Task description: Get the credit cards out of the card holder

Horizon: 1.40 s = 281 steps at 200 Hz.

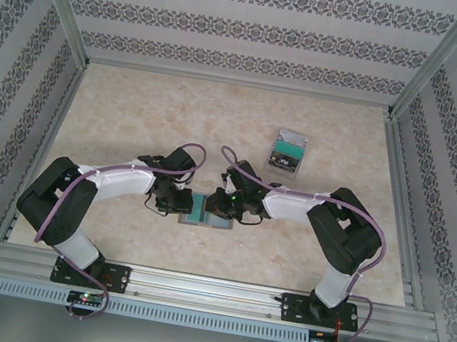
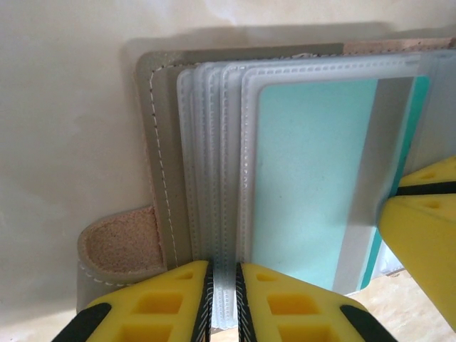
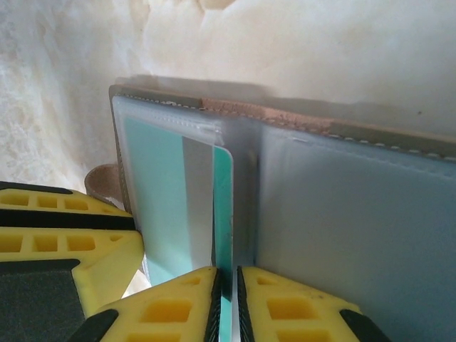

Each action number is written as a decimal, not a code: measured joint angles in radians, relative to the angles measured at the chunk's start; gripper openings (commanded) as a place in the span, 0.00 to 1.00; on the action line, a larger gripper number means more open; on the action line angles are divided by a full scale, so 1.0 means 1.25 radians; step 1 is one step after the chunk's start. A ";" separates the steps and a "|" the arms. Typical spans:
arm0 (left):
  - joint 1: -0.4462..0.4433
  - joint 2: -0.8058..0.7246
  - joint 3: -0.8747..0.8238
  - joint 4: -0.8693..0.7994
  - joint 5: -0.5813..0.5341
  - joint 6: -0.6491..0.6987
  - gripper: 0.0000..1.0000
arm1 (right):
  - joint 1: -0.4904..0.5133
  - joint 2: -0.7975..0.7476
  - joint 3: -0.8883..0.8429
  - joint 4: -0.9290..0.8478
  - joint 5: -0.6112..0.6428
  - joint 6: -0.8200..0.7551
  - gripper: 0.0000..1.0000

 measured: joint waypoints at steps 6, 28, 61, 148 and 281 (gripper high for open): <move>0.000 0.000 0.000 0.000 0.000 0.000 0.16 | 0.000 0.002 0.000 0.002 -0.003 0.000 0.13; 0.000 0.001 0.000 0.000 0.001 0.000 0.16 | 0.000 0.006 0.001 0.006 -0.012 0.003 0.00; 0.000 0.001 0.000 -0.001 0.000 0.000 0.15 | 0.000 0.005 0.002 0.007 -0.014 0.001 0.00; 0.000 -0.003 0.000 -0.004 -0.007 0.001 0.12 | -0.018 -0.025 -0.031 0.009 -0.014 0.000 0.00; 0.000 -0.005 0.000 -0.006 -0.012 0.000 0.00 | -0.021 0.000 -0.038 0.082 -0.021 0.043 0.22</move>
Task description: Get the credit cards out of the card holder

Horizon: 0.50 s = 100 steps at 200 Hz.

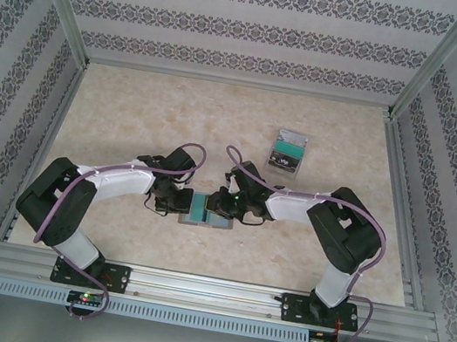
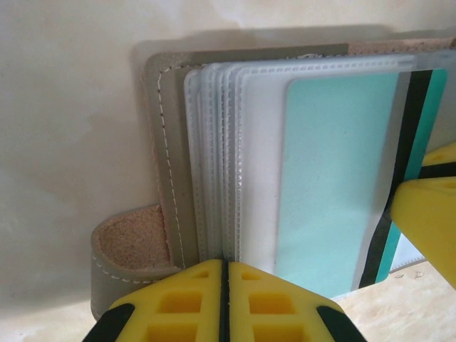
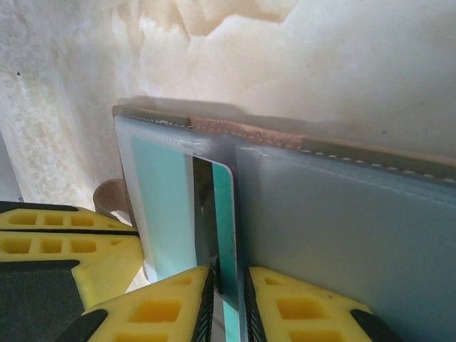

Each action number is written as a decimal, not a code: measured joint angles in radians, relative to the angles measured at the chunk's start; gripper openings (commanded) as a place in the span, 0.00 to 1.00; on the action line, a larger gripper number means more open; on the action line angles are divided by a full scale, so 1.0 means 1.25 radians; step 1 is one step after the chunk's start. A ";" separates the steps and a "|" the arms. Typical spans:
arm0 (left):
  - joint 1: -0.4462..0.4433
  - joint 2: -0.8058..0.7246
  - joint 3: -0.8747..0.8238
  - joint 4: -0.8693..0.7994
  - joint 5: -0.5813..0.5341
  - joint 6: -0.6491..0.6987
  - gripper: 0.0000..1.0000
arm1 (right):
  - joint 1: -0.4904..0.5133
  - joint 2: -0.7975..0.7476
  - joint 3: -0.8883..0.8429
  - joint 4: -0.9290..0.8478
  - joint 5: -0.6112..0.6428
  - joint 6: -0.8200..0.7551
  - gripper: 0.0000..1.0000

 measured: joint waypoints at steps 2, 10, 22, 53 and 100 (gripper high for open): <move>0.000 0.000 0.000 0.000 0.000 0.000 0.00 | 0.001 0.000 0.000 0.002 0.000 0.000 0.22; 0.000 0.000 0.000 0.000 0.000 0.000 0.00 | 0.001 0.002 0.000 0.006 -0.002 0.001 0.21; 0.000 0.000 0.000 0.000 0.000 0.000 0.00 | 0.001 0.004 0.000 0.011 -0.003 0.005 0.14; 0.000 0.000 -0.001 0.000 0.000 0.000 0.00 | 0.001 0.005 0.000 0.021 -0.008 0.013 0.05; 0.000 -0.001 -0.001 0.000 0.000 0.000 0.00 | -0.018 -0.020 -0.043 0.044 -0.014 0.009 0.00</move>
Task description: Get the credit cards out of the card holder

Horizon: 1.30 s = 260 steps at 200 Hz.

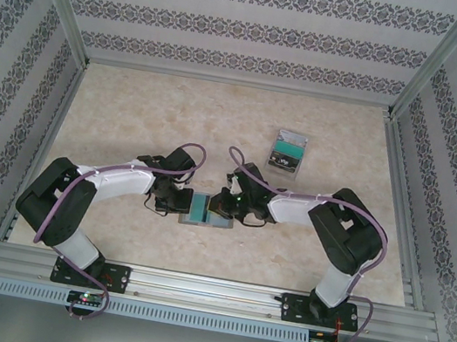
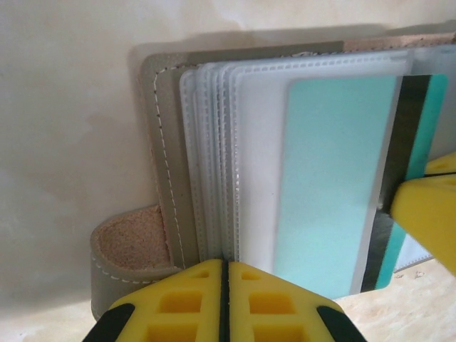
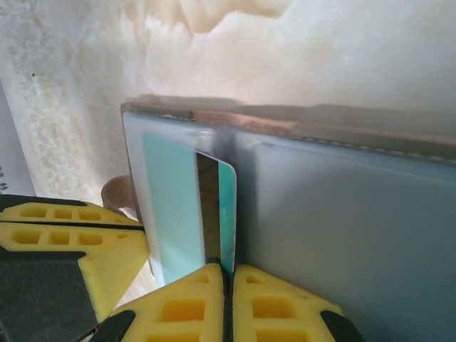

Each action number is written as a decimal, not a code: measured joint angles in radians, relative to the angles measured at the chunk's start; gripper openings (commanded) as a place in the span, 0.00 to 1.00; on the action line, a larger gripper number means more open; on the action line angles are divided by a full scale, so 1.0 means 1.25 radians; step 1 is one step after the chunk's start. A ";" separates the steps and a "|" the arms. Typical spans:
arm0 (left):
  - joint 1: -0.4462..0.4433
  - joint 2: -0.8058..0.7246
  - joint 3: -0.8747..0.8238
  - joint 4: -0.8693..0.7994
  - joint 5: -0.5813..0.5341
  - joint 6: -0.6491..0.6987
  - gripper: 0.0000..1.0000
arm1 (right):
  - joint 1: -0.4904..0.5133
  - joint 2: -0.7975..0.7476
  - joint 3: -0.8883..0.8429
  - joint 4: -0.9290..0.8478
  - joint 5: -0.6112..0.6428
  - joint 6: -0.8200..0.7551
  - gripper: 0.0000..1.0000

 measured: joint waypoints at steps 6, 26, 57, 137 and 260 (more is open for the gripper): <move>0.000 0.000 0.000 0.000 0.000 0.000 0.00 | -0.007 -0.009 -0.009 0.000 -0.001 -0.002 0.00; 0.000 0.000 0.000 0.000 0.000 0.000 0.00 | -0.034 -0.039 -0.035 -0.012 -0.002 -0.015 0.00; 0.000 0.000 0.000 0.000 0.000 0.000 0.00 | -0.067 -0.095 -0.063 -0.042 -0.004 -0.040 0.00; 0.000 -0.016 0.041 -0.033 -0.012 0.005 0.21 | -0.104 -0.284 0.017 -0.282 0.026 -0.186 0.00; 0.000 -0.162 0.181 -0.036 -0.117 0.082 1.00 | -0.193 -0.414 0.275 -0.609 0.319 -0.776 0.00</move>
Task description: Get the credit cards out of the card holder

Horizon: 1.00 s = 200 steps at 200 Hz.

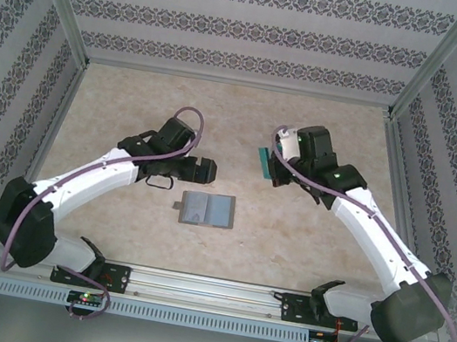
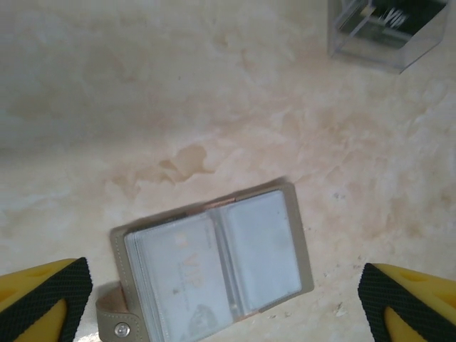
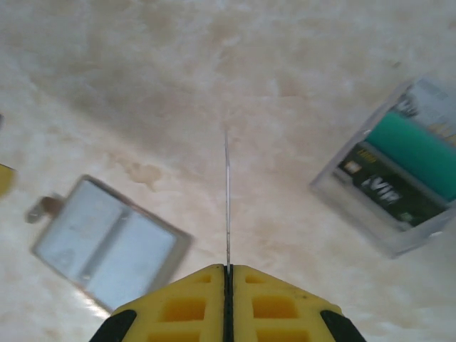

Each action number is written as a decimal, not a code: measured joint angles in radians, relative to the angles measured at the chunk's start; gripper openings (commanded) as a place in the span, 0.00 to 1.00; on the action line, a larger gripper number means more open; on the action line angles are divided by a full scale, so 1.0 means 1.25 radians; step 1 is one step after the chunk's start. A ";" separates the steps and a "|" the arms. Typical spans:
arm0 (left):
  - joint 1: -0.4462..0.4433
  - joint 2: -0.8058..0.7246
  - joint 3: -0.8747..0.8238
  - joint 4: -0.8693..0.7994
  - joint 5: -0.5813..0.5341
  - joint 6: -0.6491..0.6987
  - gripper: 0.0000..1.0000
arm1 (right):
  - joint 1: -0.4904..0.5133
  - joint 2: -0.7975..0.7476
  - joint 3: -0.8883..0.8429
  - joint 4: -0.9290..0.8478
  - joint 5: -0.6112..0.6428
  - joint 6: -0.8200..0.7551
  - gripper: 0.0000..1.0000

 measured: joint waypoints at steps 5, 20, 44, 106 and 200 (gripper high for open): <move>0.000 -0.008 0.000 0.000 -0.006 0.005 1.00 | -0.004 0.001 0.010 -0.009 0.013 -0.030 0.00; 0.000 -0.028 0.000 0.005 -0.022 0.015 1.00 | -0.007 0.013 0.052 -0.031 0.055 -0.113 0.00; 0.000 -0.053 -0.001 0.022 -0.051 0.028 1.00 | -0.013 0.067 0.130 -0.061 0.121 -0.247 0.00; 0.000 -0.076 -0.013 0.038 -0.127 0.062 1.00 | -0.014 0.284 0.234 -0.109 0.299 -0.454 0.00; 0.000 -0.135 -0.050 0.042 -0.198 0.068 1.00 | -0.013 0.444 0.251 -0.033 0.429 -0.606 0.00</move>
